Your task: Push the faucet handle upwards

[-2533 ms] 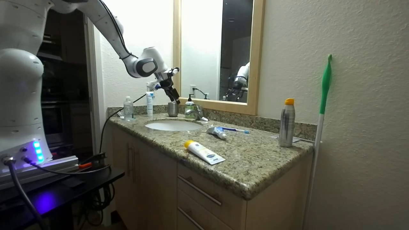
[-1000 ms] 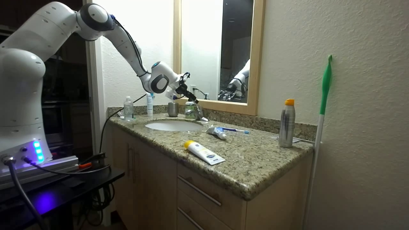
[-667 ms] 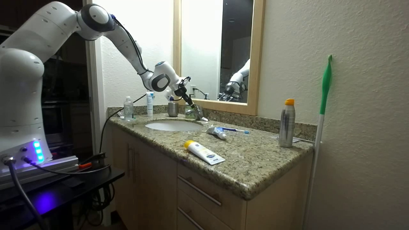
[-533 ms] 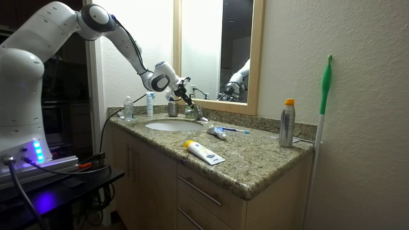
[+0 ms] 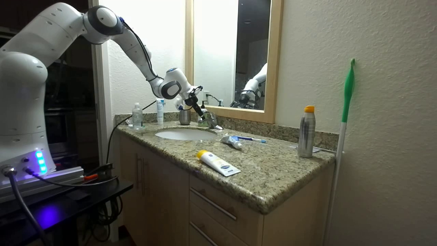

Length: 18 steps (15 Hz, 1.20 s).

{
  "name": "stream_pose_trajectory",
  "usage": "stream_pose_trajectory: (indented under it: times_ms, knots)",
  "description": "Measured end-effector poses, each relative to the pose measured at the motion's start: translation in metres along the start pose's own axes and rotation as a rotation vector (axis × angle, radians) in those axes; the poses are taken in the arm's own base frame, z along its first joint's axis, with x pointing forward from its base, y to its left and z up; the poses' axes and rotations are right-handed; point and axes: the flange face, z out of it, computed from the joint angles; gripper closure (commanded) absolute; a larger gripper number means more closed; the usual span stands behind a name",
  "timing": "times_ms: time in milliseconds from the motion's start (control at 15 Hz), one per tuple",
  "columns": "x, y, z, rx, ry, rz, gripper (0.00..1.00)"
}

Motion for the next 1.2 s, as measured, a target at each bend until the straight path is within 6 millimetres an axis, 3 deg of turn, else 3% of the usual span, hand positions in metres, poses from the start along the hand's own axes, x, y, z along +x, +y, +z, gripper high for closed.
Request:
stream_pose_trajectory:
  times_ms: [467,733,1200]
  knots:
    - [0.007,-0.013,-0.012,0.053,0.120,-0.024,0.69]
    - [0.014,-0.003,-0.014,0.052,0.182,-0.047,0.96]
    - [0.021,0.000,-0.018,0.096,0.207,0.057,0.93]
